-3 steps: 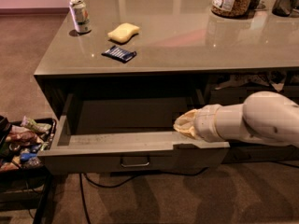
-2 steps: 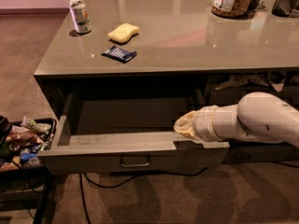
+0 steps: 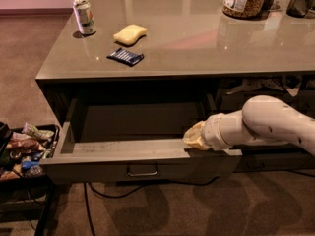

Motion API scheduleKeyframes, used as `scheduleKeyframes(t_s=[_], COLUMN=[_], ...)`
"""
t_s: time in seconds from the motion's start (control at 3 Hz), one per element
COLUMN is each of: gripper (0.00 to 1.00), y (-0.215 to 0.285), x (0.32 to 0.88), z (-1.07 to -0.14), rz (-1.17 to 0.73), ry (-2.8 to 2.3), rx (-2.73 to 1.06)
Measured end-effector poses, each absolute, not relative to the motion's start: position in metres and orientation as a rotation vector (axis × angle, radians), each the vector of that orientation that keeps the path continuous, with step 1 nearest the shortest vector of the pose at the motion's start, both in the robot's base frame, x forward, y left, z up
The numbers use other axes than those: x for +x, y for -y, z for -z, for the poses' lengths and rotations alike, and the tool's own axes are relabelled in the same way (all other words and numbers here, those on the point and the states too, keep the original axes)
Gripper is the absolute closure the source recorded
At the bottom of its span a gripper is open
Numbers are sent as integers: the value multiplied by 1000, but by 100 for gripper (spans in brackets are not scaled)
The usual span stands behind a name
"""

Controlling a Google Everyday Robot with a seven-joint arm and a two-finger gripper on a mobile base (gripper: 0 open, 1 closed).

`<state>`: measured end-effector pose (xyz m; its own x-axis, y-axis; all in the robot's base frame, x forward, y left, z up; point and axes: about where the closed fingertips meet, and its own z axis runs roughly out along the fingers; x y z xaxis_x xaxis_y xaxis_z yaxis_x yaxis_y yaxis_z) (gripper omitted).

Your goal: Open top drawer

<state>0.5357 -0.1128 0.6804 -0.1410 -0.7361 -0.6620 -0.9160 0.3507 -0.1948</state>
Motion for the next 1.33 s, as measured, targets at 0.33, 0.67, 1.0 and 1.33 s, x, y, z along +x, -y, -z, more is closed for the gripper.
scheduleKeyframes(t_s=[0.33,0.67,1.0,1.33], gripper=[100,100,100,100], y=[114,114,115,115], x=[531,531,511,511], z=[-659,-661,-657,-658], rz=[-393,-393,-467,-467], ry=[-1961,-1961,-1999,-1999], rx=[-1458,-1458,-1459,-1459])
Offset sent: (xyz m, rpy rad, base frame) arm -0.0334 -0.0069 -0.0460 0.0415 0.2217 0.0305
